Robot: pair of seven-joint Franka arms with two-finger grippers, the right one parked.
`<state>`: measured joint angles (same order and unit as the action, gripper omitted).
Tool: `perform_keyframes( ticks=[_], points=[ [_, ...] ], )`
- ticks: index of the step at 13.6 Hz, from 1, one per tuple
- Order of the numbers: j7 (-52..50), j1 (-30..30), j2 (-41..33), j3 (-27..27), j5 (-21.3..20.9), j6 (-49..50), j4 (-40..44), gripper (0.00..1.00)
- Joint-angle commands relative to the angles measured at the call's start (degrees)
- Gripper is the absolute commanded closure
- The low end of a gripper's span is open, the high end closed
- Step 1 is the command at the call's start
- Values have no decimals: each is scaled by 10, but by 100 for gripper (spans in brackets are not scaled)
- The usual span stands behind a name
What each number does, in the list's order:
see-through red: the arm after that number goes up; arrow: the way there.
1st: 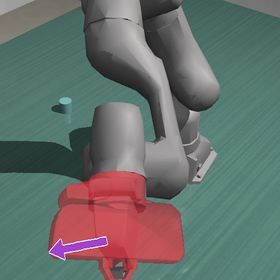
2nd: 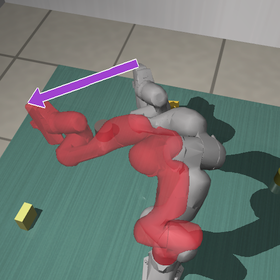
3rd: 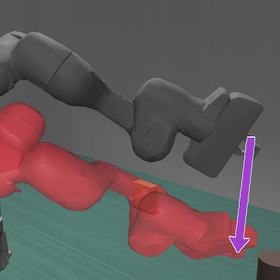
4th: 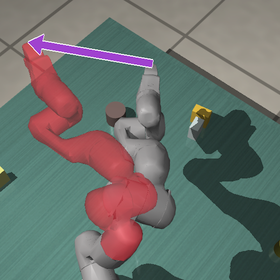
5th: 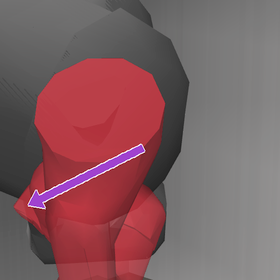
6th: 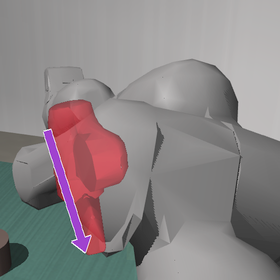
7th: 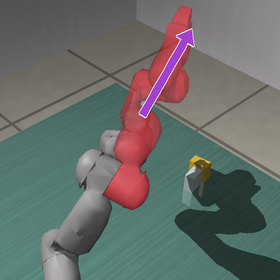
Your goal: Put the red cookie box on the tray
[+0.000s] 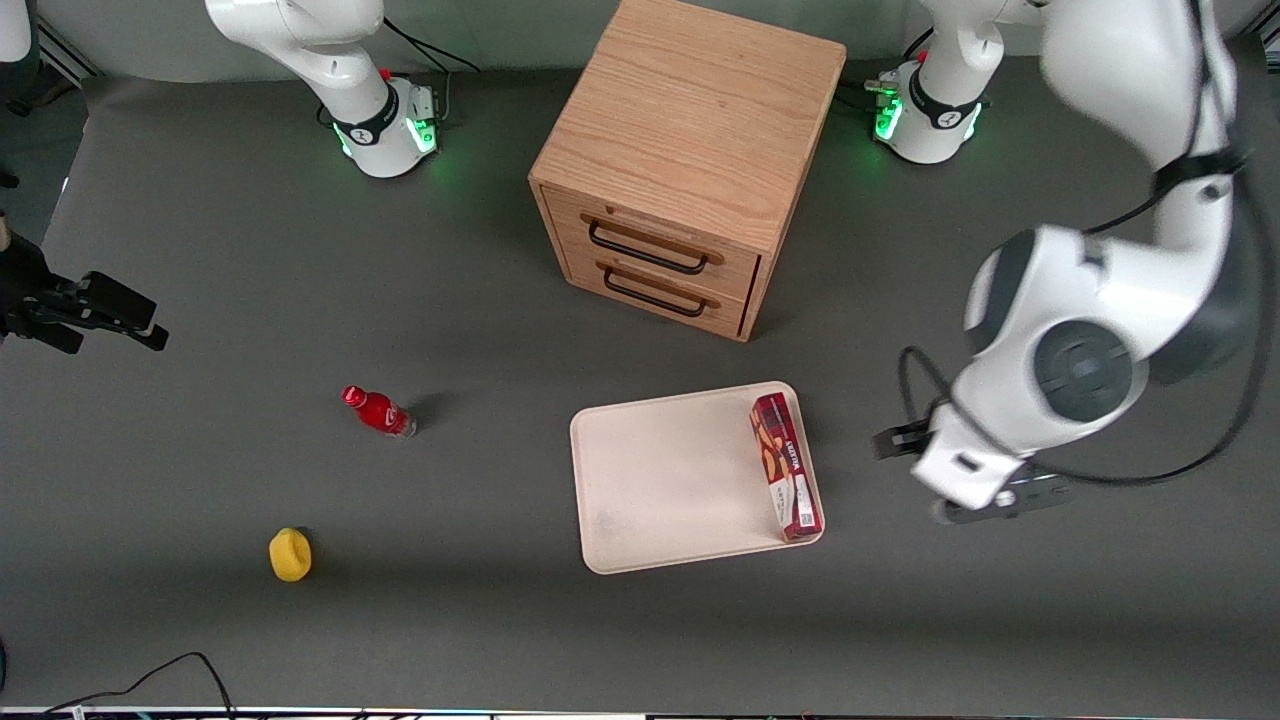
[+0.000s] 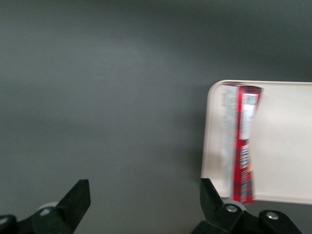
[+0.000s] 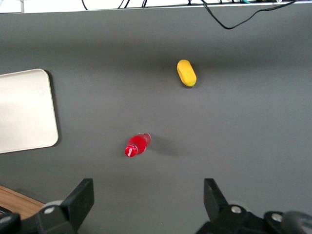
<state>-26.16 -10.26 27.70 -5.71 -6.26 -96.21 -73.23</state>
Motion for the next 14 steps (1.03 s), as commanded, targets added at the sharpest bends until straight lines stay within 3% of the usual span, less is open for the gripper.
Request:
perform_keyframes(
  ticks=[1,5,7,14],
  points=[
    [96,59,-117,-3,-5,-11,-127,0],
    [170,129,-239,-4,1,-13,-217,0],
    [175,133,-279,-3,1,-27,-255,0],
    [177,153,-283,-2,36,2,-235,0]
  ],
)
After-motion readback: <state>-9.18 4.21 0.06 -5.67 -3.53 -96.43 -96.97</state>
